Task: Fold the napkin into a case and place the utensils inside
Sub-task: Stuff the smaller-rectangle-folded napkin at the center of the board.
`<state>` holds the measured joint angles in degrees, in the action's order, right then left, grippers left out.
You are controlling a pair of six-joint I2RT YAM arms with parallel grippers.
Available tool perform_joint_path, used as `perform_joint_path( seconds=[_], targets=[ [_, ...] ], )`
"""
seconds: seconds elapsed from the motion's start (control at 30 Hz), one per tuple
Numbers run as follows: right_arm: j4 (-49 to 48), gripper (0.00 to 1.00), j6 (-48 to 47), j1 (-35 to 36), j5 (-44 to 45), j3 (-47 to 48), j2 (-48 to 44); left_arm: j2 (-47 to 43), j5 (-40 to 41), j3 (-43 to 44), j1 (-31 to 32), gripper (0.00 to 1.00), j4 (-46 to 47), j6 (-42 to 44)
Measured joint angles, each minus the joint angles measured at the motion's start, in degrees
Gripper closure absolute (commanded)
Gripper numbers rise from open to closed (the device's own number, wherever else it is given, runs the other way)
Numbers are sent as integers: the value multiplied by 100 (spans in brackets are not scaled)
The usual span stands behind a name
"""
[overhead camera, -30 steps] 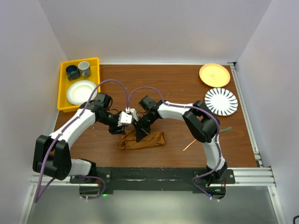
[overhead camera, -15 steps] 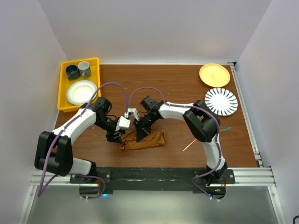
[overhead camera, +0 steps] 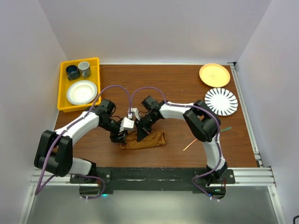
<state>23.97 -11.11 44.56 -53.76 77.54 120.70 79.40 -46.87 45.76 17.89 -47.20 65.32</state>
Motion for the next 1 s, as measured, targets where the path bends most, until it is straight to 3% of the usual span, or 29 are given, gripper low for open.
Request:
perform_joint_path(
  seconds=[0.27, 0.5, 0.8, 0.93, 1.0],
  targets=[
    [-13, 100, 22, -35, -13, -7, -2, -90, 197, -162, 280, 59, 323, -225],
    [-13, 100, 66, -61, -44, -7, -2, -214, 339, -249, 485, 57, 343, -221],
    [-17, 100, 66, -76, -127, -9, -2, -232, 439, -258, 560, 92, 404, -264],
    [-17, 67, 72, -85, -129, -11, -2, -262, 483, -258, 623, 100, 435, -280],
    [7, 59, 70, -85, -131, -11, -2, -282, 507, -258, 660, 100, 437, -280]
  ],
)
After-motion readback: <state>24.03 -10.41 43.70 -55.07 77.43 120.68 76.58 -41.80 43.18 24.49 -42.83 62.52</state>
